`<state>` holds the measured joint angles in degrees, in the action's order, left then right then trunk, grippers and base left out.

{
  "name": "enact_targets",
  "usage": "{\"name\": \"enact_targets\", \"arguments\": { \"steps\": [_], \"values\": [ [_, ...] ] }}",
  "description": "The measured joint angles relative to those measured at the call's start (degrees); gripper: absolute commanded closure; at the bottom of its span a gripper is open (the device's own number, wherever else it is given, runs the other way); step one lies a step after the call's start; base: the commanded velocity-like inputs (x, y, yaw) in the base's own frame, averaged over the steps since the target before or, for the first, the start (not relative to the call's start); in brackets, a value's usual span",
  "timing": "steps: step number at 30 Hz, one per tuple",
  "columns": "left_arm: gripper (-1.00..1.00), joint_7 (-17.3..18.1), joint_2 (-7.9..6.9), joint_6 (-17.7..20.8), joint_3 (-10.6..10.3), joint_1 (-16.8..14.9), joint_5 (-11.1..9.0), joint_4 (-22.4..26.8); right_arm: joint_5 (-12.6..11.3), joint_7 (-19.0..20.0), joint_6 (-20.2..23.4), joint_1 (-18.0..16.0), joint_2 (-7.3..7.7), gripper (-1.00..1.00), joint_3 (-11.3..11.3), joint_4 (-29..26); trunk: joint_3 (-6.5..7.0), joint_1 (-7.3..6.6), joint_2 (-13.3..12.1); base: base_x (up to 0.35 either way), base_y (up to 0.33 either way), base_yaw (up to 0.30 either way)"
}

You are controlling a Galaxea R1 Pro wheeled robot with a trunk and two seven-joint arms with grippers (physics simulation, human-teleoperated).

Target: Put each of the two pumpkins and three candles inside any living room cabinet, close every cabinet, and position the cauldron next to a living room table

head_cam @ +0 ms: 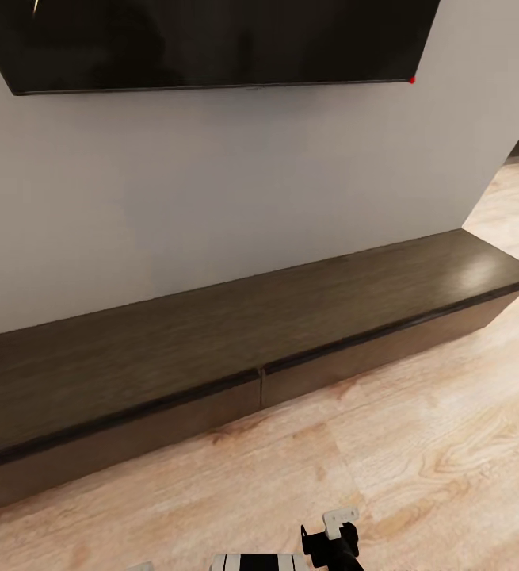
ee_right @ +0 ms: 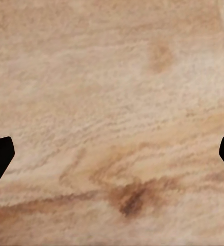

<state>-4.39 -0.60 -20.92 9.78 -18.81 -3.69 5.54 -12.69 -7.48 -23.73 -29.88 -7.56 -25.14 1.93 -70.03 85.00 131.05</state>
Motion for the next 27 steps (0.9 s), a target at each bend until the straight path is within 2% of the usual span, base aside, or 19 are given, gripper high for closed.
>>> {"name": "enact_targets", "arguments": {
  "steps": [15, 21, 27],
  "values": [
    [-1.00, 0.0, -0.01, 0.0, 0.1, 0.0, 0.0, 0.0, -0.1, 0.0, 0.0, 0.0, -0.09, -1.00, 0.0, 0.1, -0.81, 0.00, 0.0, 0.000, 0.000, -0.117],
    [-1.00, 0.0, -0.09, 0.0, 0.1, 0.0, 0.0, -0.1, -0.1, 0.0, 0.0, 0.0, -0.01, -1.00, 0.0, 0.1, -0.98, 0.00, 0.0, -0.011, 0.000, -0.258],
    [-1.00, 0.0, -0.10, 0.0, 0.2, 0.0, 0.0, -0.1, -0.1, 0.0, 0.0, 0.0, 0.02, -1.00, 0.0, 0.1, -0.85, 0.00, 0.0, -0.203, 0.000, -0.284]
  ]
}}
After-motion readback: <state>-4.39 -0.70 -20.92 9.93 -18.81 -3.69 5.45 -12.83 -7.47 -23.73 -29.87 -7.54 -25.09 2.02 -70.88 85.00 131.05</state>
